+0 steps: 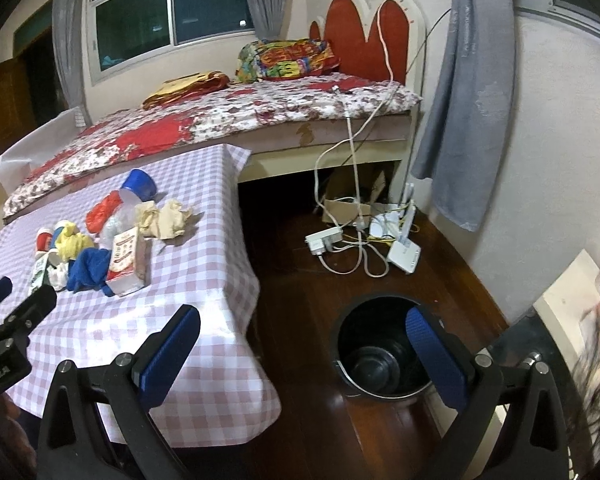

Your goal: Collect trash

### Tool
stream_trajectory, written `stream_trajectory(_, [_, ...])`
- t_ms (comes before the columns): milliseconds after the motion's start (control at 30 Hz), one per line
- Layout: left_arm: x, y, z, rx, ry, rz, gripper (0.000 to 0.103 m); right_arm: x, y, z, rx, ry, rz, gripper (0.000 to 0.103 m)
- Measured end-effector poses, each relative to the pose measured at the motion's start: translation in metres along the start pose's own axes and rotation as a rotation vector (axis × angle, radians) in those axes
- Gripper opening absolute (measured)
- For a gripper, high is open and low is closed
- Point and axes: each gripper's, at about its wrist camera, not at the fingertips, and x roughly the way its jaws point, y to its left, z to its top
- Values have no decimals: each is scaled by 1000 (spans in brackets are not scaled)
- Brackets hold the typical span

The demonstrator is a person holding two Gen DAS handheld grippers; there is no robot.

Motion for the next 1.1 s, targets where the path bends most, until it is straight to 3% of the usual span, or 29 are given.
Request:
stream_trajectory(200, [6, 30, -5, -42, 34, 66, 103, 8, 22, 3, -20, 6, 104, 103])
stream_trajectory(400, [12, 69, -9, -111, 64, 128, 103, 21, 76, 5, -132, 18, 215, 103])
stream_trajectory(833, [37, 149, -23, -197, 92, 244, 103, 60, 177, 27, -323, 27, 288, 103])
stream_trajectory(1100, [53, 186, -30, -255, 122, 242, 103, 93, 238, 25, -441, 85, 338, 88])
